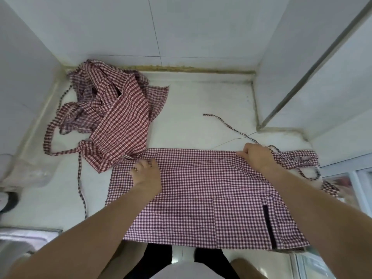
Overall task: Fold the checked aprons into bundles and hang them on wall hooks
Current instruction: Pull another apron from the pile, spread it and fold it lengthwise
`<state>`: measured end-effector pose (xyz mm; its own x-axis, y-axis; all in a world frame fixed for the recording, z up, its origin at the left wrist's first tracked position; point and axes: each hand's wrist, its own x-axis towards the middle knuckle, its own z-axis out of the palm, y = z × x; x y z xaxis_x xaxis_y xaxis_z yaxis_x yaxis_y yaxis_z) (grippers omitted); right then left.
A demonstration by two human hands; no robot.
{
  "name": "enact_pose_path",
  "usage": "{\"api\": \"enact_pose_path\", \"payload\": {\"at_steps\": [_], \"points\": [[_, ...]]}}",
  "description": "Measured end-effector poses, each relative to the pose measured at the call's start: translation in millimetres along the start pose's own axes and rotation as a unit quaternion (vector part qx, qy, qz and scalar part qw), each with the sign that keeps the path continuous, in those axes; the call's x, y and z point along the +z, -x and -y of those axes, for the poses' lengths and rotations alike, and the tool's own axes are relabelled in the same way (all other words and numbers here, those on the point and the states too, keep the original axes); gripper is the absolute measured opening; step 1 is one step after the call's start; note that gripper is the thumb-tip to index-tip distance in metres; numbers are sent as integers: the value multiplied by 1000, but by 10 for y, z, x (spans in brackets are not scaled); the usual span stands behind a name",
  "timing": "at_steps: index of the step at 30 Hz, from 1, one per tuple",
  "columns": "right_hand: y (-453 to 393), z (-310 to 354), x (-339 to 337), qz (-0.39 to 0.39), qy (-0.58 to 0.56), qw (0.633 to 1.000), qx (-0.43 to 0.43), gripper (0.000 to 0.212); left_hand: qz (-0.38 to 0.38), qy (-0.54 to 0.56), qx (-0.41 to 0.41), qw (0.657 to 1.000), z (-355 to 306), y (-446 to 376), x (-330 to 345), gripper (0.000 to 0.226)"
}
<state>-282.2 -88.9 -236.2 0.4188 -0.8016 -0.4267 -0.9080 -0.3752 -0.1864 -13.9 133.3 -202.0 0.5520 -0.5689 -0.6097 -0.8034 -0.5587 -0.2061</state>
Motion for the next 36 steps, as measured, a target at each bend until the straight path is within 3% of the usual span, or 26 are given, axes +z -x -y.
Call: {"api": "enact_pose_path", "payload": {"at_steps": [2,3,5,7,9,17,21,26,30,32,34,36], "points": [[21,-10,24,1,-18,1000,-5,35,-124,42,93,987,-324,124,27,73],[36,-27,20,3,-26,1000,-7,35,-150,87,142,974,-493,172,51,65],[69,-42,27,11,-41,999,-26,35,-107,144,188,966,-742,219,101,67],[120,-116,10,27,-64,996,-47,38,-11,134,172,976,-913,202,179,84],[149,-216,-34,50,-69,995,-60,43,35,99,152,983,-951,162,259,99],[42,-842,-539,137,98,985,-21,44,86,79,126,985,-1013,156,160,116],[55,-1077,-651,153,30,988,-14,31,95,73,116,986,-1041,147,142,117],[31,-1211,-644,71,-122,990,13,26,105,58,107,987,-1074,146,110,119],[68,-1274,-589,-127,-35,990,53,14,106,52,98,988,-1089,152,90,119],[126,-1232,-542,-202,-56,978,4,17,106,51,94,989,-1097,150,93,120],[213,-1152,-500,-182,-86,976,-80,27,104,50,93,989,-1104,148,91,120],[277,-1093,-435,-112,-34,985,-128,44,102,50,93,989,-1104,141,88,120]]}}
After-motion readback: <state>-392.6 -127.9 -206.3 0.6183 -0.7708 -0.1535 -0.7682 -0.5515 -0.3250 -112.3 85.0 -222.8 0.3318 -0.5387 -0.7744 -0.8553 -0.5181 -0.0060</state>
